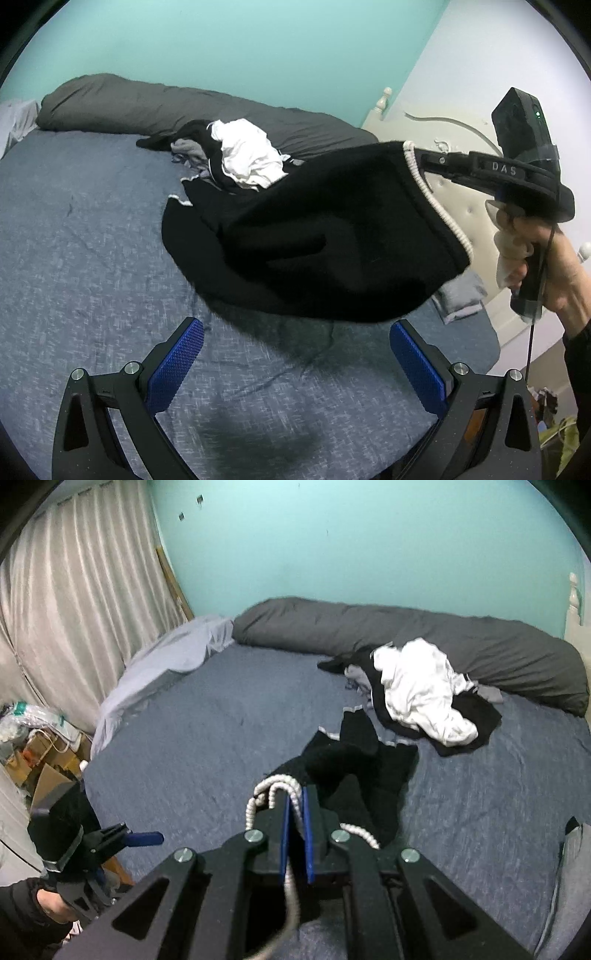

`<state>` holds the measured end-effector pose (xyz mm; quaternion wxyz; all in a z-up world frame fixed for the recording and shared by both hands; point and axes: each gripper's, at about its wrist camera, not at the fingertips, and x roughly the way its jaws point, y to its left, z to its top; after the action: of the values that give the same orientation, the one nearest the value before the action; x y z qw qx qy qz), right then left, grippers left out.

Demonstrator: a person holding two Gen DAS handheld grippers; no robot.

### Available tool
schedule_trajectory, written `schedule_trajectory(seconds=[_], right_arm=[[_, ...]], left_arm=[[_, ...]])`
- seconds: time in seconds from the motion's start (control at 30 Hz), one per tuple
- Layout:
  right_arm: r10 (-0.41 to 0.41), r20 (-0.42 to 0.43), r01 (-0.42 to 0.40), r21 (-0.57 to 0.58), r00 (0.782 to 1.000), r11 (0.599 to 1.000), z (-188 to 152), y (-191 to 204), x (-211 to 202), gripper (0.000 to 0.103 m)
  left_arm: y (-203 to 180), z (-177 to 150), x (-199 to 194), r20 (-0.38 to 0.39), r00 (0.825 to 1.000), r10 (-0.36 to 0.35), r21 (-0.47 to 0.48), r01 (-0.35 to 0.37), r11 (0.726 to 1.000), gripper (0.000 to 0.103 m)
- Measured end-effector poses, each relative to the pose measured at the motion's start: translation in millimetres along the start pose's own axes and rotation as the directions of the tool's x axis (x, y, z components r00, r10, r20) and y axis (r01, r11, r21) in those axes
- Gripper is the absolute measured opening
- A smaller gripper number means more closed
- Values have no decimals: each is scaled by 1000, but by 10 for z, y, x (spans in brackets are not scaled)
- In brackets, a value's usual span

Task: Fold clothes

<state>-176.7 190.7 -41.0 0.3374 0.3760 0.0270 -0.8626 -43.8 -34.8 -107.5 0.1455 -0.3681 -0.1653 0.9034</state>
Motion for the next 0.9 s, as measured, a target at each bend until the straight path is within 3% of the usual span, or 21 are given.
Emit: schedule_trajectory(seconds=[0.2, 0.4, 0.67, 0.9], right_arm=[[-37, -131, 45, 59, 991, 997, -380, -274, 405, 7], [-3, -199, 38, 173, 980, 984, -705, -653, 823, 7], [-22, -328, 83, 173, 944, 981, -1012, -1010, 1192, 12], [-44, -332, 112, 190, 942, 975, -1069, -1244, 1121, 22]], left_arm=[[55, -128, 287, -61, 998, 6, -2, -6, 1000, 103], [112, -314, 663, -136, 991, -16, 0, 17, 1000, 103], [215, -468, 1134, -210, 978, -19, -20, 15, 1000, 103], [7, -560, 1421, -249, 967, -45, 36, 56, 998, 103]])
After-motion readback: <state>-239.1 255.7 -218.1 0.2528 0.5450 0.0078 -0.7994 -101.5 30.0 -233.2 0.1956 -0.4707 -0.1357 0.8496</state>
